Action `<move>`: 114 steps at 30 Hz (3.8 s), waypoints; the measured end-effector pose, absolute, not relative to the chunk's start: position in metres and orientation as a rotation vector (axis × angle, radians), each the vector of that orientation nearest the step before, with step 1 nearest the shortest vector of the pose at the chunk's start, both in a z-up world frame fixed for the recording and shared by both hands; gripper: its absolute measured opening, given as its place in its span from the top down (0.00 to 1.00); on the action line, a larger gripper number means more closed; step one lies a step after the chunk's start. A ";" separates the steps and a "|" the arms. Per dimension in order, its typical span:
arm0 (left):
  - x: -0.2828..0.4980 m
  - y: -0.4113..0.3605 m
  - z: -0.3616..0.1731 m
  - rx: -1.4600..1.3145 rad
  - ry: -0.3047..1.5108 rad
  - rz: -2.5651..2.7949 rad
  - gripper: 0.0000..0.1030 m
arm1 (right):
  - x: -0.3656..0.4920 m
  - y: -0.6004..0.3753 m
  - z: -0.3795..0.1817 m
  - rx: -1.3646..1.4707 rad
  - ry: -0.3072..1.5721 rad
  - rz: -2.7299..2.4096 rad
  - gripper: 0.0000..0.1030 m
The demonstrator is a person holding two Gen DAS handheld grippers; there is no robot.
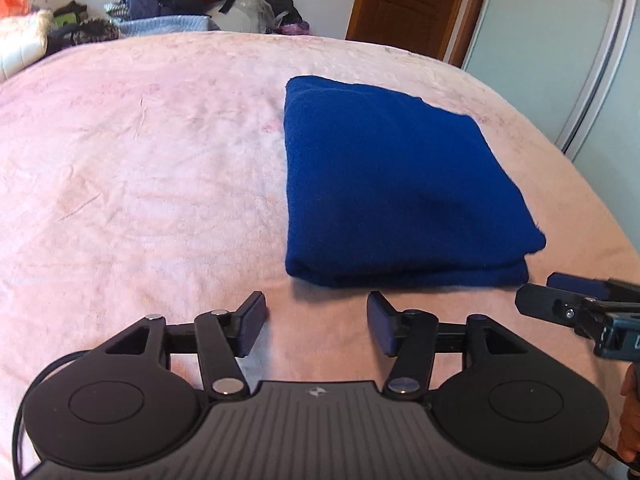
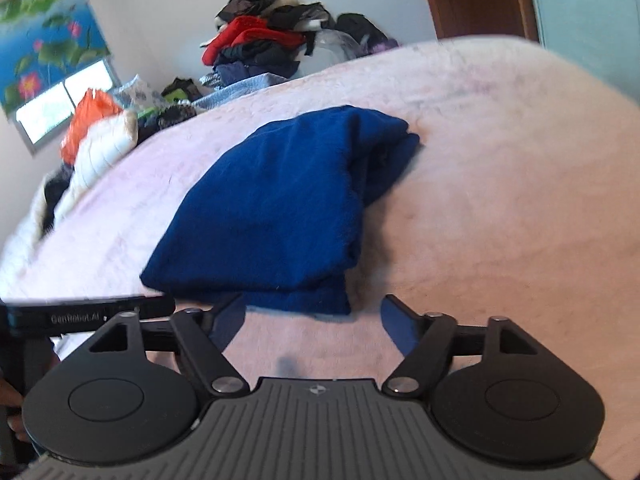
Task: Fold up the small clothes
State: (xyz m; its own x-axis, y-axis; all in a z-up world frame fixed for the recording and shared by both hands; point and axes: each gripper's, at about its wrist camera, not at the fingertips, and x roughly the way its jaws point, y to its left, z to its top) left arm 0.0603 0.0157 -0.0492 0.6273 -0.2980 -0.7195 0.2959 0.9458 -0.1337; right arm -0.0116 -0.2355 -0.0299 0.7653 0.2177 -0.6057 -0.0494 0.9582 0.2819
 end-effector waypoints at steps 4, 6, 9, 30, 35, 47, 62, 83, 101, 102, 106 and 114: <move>0.052 0.005 -0.049 0.046 0.819 -0.311 0.35 | -0.020 -0.222 -0.033 0.185 0.694 0.161 0.14; 0.048 0.004 -0.050 0.035 0.811 -0.297 0.31 | -0.024 -0.214 -0.034 0.174 0.709 0.148 0.12; 0.045 0.002 -0.053 0.041 0.801 -0.256 0.31 | -0.031 -0.201 -0.037 0.142 0.721 0.124 0.06; 0.032 -0.001 -0.050 0.071 0.793 -0.206 0.24 | -0.035 -0.190 -0.036 0.243 0.833 0.036 0.00; 0.033 0.001 -0.055 0.059 0.790 -0.164 0.24 | -0.034 -0.192 -0.039 0.241 0.813 0.010 0.01; 0.032 0.005 -0.065 0.077 0.762 -0.126 0.06 | -0.028 -0.176 -0.056 0.058 0.746 -0.064 0.00; 0.032 0.007 -0.070 0.071 0.753 -0.120 0.00 | -0.032 -0.170 -0.066 -0.001 0.695 -0.065 0.00; 0.023 0.012 -0.080 0.065 0.659 -0.153 0.00 | -0.039 -0.171 -0.074 0.005 0.626 -0.043 0.00; 0.022 0.013 -0.079 0.065 0.659 -0.156 0.00 | -0.037 -0.182 -0.073 0.031 0.617 -0.080 0.00; 0.022 0.013 -0.079 0.065 0.659 -0.156 0.00 | -0.035 -0.178 -0.075 0.004 0.626 -0.080 0.00; 0.022 0.013 -0.079 0.065 0.659 -0.157 0.00 | -0.035 -0.177 -0.075 -0.007 0.628 -0.074 0.00; 0.023 0.013 -0.079 0.066 0.659 -0.157 0.00 | -0.035 -0.174 -0.076 -0.004 0.626 -0.062 0.00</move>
